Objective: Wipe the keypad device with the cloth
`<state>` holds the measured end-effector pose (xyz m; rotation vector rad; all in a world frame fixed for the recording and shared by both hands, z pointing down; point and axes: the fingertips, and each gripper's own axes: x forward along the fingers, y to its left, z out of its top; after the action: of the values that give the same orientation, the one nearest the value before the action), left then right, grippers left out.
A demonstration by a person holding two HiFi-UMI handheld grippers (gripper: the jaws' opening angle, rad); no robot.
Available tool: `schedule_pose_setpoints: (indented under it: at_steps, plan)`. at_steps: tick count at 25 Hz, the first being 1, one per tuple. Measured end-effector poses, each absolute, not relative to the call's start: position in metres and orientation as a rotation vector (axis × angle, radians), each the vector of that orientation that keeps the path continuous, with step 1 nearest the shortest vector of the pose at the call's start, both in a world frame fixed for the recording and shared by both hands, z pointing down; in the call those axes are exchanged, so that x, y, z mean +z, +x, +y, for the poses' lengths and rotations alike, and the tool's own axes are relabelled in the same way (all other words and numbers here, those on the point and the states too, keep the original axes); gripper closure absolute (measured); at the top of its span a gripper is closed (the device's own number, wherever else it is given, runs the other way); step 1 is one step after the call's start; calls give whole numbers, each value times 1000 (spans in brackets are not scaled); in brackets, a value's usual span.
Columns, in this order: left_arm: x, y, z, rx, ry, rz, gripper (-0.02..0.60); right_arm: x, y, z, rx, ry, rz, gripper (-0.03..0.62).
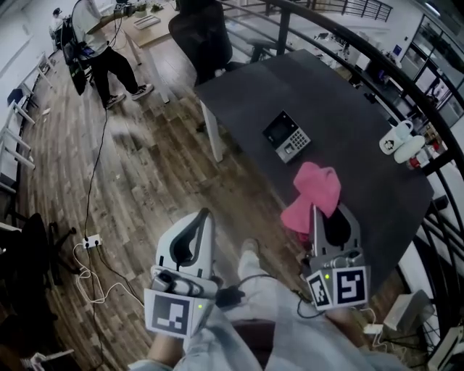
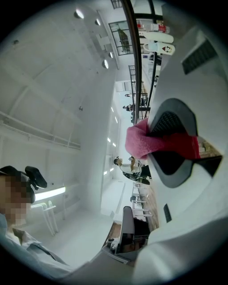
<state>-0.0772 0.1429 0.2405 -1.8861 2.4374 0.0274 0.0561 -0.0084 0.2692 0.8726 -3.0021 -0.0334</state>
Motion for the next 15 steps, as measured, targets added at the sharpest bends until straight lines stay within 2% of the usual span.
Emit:
schedule_pose_setpoints:
  at_steps: [15]
  plan:
    - [242,-149,16,-13,-1863,2479,578,274,-27,-144,31,815,-3019,523]
